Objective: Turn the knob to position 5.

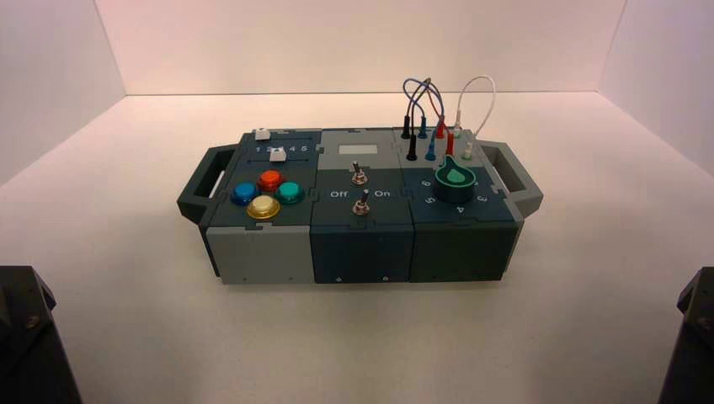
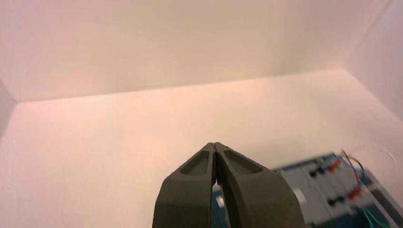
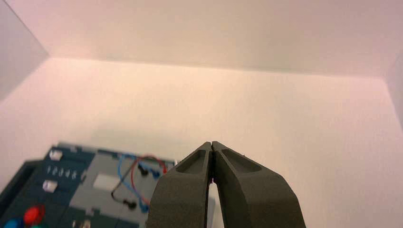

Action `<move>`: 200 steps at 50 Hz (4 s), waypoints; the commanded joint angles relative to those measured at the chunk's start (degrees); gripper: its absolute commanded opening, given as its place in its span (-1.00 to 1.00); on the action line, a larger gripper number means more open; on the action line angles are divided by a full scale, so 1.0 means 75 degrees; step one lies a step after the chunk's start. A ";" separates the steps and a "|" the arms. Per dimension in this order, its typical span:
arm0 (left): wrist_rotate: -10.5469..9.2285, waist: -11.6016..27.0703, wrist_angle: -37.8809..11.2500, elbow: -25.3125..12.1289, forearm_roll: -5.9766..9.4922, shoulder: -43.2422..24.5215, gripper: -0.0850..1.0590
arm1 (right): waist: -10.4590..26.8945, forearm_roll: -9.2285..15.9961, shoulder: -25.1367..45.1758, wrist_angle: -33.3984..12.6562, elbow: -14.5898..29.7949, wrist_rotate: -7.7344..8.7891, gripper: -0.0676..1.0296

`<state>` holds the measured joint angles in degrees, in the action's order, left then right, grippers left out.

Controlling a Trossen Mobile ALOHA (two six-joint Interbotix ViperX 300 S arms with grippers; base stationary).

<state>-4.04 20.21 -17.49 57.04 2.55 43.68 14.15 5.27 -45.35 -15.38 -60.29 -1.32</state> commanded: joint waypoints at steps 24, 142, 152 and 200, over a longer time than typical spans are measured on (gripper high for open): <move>-0.0035 0.2332 -0.1688 -0.0633 0.0105 -0.1758 -0.91 | 0.1008 0.0586 0.0375 -0.3598 0.0305 0.0094 -0.92; 0.0176 0.2367 -0.2613 -0.1242 -0.0047 -0.2332 -0.91 | 0.3035 0.0293 0.6070 -0.3574 0.2812 0.0457 -0.92; 0.0176 0.2367 -0.2613 -0.1254 -0.0047 -0.2297 -0.91 | 0.3316 0.0398 0.6094 -0.3645 0.2871 0.0387 -0.92; 0.0176 0.2367 -0.2613 -0.1230 -0.0047 -0.2285 -0.91 | 0.3527 0.0656 0.6105 -0.3844 0.2871 0.0375 -0.92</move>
<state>-2.81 37.88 -37.27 49.39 2.29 25.93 40.17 9.93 1.05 -44.12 -40.08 1.49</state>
